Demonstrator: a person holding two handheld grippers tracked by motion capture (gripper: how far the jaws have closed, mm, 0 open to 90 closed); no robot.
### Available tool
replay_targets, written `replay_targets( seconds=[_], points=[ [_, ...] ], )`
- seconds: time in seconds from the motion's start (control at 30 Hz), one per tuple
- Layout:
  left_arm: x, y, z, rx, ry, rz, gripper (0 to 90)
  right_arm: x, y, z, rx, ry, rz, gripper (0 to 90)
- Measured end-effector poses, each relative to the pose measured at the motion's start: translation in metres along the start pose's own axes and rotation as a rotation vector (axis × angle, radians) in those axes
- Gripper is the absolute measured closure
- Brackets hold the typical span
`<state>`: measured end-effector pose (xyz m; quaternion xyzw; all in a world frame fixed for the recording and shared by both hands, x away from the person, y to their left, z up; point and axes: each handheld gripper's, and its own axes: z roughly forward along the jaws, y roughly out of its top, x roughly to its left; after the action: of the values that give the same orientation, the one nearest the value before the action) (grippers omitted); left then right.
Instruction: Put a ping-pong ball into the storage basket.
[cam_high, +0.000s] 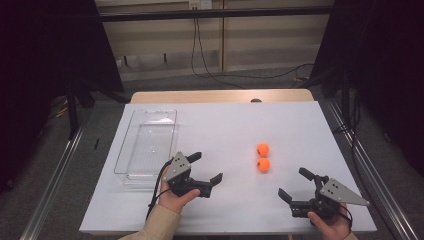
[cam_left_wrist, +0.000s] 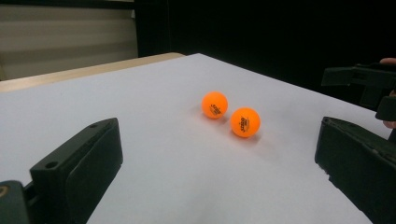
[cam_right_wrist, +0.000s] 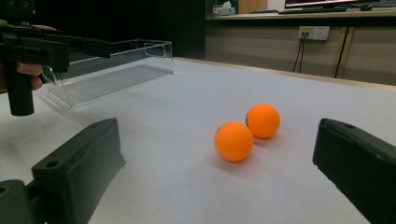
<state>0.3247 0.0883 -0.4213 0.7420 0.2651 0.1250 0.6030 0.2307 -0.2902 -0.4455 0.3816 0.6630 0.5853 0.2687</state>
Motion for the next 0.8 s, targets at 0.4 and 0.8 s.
replay_targets(
  seconds=[0.4, 0.8],
  points=[
    [-0.003, 0.0, 0.008, 0.019, -0.009, -0.002, 0.9, 0.0, 0.0, 0.0, 0.0, 0.002, -0.001, 0.8],
    [-0.005, 0.0, 0.014, 0.037, -0.009, -0.01, 2.0, 0.0, 0.0, 0.0, 0.002, 0.006, -0.002, 0.8]
  ],
)
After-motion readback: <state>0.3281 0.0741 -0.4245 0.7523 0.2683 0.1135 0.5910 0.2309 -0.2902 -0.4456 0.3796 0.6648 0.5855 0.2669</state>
